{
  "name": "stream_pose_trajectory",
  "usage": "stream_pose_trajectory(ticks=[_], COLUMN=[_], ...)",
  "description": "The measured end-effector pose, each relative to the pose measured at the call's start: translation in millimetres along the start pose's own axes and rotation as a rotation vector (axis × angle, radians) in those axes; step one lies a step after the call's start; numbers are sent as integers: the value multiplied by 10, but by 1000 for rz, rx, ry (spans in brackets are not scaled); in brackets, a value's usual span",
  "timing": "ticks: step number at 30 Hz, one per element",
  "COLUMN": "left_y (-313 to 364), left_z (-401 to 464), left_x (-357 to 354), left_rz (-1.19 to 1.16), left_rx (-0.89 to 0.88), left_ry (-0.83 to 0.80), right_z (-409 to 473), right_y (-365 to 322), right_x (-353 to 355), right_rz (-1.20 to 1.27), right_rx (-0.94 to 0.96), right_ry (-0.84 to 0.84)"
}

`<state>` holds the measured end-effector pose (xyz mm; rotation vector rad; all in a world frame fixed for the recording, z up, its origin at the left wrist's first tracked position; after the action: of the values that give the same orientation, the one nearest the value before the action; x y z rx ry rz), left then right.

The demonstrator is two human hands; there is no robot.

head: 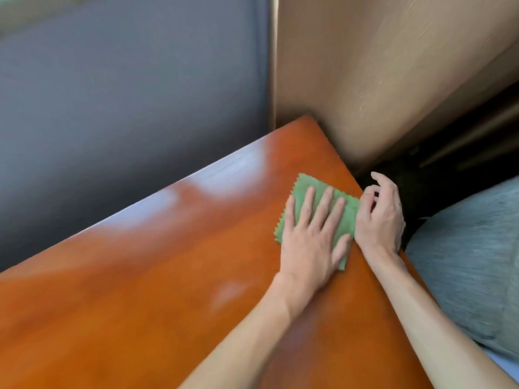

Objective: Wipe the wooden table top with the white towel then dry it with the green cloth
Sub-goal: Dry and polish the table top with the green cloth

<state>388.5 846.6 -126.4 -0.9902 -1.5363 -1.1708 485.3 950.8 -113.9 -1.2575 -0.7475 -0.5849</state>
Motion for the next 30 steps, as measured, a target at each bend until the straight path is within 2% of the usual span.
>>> stream_pose_trajectory(ticks=[2, 4, 7, 10, 14, 17, 22, 25, 27, 30], left_y=[168, 34, -642, -1635, -2741, -3076, -3259, -3392, -3516, -3802], left_z=[-366, -615, -937, -1570, -2952, -4048, -5873, -6687, -6989, -7386], left_x=[-128, -115, 52, 224, 337, 311, 393, 308, 261, 287], left_rz=[24, 40, -26, -36, -120, -218, -466, -656, -862, -1089], left_rx=[-21, 51, 286, 591, 929, 1060, 1539, 1799, 1893, 1860], left_ry=[-51, -46, -2, -8, -40, -42, 253, 305, 387, 480], right_z=[-18, -79, -297, -831, -1914, -2810, -4094, -4718, -5019, -5526], right_y=[-23, -115, -351, -785, -1544, -2037, -2813, -3309, -3641, -4270], right_x=[38, 57, -7, -184, -556, -776, -1062, -1352, -1589, -2043], right_rz=[11, -16, -60, 30, 241, 321, 316, 307, 321, 351], right_rx=[51, 133, 224, 232, 205, 184, 245, 245, 189, 124], right_ry=[14, 0, -114, -243, -486, -703, -965, -1061, -1087, -1092])
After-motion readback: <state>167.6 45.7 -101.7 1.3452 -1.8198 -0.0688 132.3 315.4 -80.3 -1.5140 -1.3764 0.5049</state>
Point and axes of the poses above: each hand's wrist, its own z-axis towards the middle knuckle, its own x-axis out of the back of the hand, y = z × x, the point moved 9 cm from there along z, towards the middle knuckle, and after that the axes turned 1 degree about x, right-handed, at the moved point
